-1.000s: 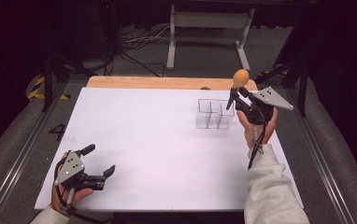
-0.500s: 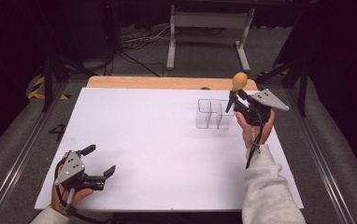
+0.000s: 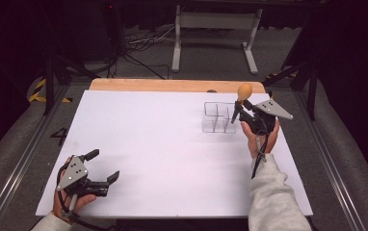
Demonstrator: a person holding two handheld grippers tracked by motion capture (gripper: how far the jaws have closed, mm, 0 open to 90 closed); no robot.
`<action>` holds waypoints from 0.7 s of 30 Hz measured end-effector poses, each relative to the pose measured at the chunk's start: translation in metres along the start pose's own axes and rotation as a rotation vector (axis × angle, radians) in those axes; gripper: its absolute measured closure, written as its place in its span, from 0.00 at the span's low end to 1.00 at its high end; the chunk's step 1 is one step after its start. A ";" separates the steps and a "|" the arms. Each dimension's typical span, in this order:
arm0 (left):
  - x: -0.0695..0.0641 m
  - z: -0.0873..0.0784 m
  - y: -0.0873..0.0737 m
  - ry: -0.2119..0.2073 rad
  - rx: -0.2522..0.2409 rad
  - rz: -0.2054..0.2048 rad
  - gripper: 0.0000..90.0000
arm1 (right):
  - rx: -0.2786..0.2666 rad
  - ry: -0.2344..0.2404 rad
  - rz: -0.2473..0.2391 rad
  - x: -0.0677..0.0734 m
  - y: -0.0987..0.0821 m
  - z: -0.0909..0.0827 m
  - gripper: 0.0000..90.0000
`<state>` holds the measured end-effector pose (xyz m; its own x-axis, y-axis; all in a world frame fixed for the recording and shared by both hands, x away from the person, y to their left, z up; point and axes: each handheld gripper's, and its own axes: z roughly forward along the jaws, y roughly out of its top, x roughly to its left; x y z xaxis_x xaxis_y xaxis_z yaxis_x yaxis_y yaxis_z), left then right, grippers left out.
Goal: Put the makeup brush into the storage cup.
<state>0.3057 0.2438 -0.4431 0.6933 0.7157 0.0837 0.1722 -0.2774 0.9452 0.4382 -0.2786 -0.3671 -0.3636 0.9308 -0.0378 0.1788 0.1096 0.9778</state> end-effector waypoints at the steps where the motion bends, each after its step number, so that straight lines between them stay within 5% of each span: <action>1: 0.000 0.000 0.000 0.000 0.000 0.000 0.03 | 0.000 0.000 0.000 0.000 0.000 0.000 0.73; 21: -0.001 0.001 0.000 -0.010 0.006 -0.001 0.03 | 0.011 0.004 0.003 0.001 -0.005 0.003 0.73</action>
<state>0.3058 0.2428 -0.4435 0.7002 0.7095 0.0794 0.1772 -0.2804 0.9434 0.4394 -0.2775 -0.3724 -0.3666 0.9298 -0.0336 0.1902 0.1103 0.9755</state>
